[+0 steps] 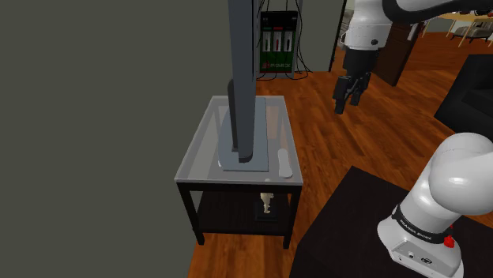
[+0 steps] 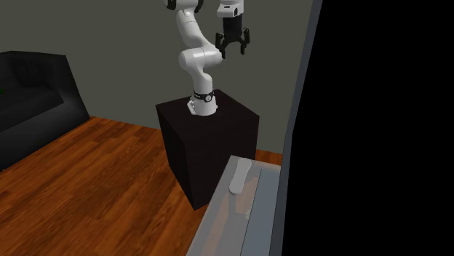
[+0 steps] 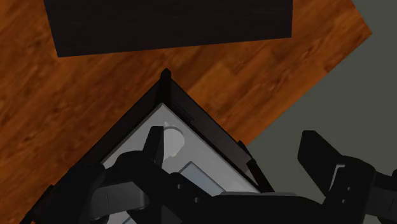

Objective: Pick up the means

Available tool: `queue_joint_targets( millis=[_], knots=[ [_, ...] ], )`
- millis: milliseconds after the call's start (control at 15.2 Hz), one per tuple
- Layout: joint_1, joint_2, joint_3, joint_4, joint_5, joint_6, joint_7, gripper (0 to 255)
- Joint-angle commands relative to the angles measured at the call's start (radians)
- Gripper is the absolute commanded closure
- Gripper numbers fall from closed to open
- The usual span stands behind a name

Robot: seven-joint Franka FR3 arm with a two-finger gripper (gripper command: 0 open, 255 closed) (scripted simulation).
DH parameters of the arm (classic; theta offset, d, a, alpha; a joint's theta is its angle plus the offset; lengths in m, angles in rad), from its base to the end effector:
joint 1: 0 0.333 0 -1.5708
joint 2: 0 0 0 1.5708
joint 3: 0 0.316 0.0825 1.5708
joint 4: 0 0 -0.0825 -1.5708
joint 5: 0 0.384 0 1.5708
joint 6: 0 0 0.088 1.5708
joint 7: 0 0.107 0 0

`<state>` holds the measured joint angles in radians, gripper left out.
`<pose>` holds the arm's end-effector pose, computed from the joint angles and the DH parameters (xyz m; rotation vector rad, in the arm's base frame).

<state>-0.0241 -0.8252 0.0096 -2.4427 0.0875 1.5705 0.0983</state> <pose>0.2943 0.0058 0.5618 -3.0568 0.1807 0.0769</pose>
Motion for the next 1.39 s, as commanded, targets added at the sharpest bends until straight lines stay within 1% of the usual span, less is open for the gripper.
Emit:
queue_joint_targets(
  millis=[0,330,660,990,1320],
  knots=[
    [0.000,0.000,0.000,0.000,0.000,0.000,0.000,0],
    [-0.028,0.100,0.021,-0.083,0.009,0.191,0.060,0],
    [-0.056,0.240,0.039,-0.130,0.014,0.385,0.120,0],
    [-0.084,0.411,0.052,-0.142,0.013,0.575,0.181,0],
    [-0.113,0.605,0.058,-0.117,0.003,0.751,0.246,0]
  ],
)
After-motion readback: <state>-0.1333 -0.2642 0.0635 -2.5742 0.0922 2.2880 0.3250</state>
